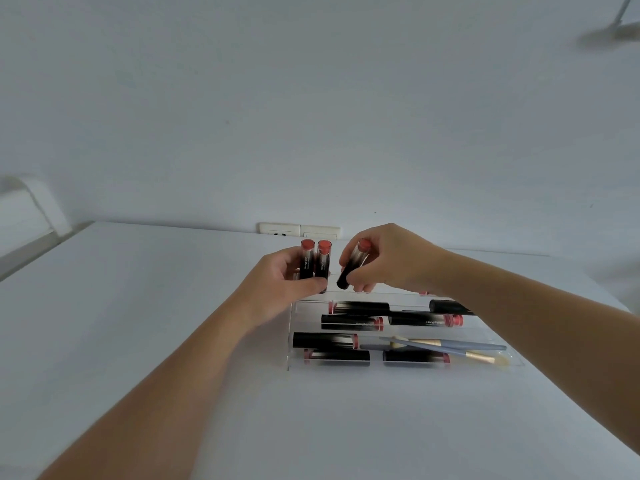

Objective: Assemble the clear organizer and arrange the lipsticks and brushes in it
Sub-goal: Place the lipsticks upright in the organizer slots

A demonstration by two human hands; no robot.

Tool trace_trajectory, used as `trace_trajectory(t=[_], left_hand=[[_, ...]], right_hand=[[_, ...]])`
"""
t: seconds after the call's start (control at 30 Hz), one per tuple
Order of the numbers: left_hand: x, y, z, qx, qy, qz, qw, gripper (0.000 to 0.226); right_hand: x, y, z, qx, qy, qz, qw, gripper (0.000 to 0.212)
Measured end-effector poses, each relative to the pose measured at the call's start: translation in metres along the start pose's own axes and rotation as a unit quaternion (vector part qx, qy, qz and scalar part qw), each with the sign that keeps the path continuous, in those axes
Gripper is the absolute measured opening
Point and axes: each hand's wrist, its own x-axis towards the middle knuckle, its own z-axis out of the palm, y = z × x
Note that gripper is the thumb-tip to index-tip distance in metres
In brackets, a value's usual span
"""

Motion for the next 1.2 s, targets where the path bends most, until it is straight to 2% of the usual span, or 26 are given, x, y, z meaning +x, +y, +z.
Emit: trace_trajectory(t=[0.17, 0.27, 0.37, 0.57, 0.83, 1.03, 1.2], left_hand=[[0.001, -0.002, -0.001, 0.018, 0.001, 0.005, 1.0, 0.035], [0.001, -0.003, -0.001, 0.022, -0.003, 0.006, 1.0, 0.036], [0.001, -0.002, -0.002, 0.018, -0.009, 0.007, 1.0, 0.036], [0.001, -0.002, -0.001, 0.016, -0.01, 0.013, 1.0, 0.036], [0.0, 0.0, 0.0, 0.016, -0.009, 0.016, 1.0, 0.036], [0.001, 0.0, -0.001, 0.017, -0.008, 0.019, 1.0, 0.036], [0.002, -0.001, -0.001, 0.014, -0.009, 0.019, 1.0, 0.035]], right_hand=[[0.007, 0.004, 0.012, -0.075, 0.047, -0.045, 0.995, 0.021], [0.011, 0.007, 0.017, -0.078, 0.055, -0.054, 0.994, 0.02], [0.015, 0.01, 0.02, -0.092, 0.075, -0.056, 0.991, 0.028], [0.013, 0.013, 0.017, -0.091, 0.053, -0.057, 0.993, 0.029], [0.012, 0.014, 0.017, -0.074, 0.045, -0.068, 0.994, 0.011], [0.012, 0.011, 0.017, -0.067, 0.042, -0.084, 0.993, 0.019], [0.013, 0.012, 0.018, -0.07, 0.046, -0.078, 0.993, 0.009]])
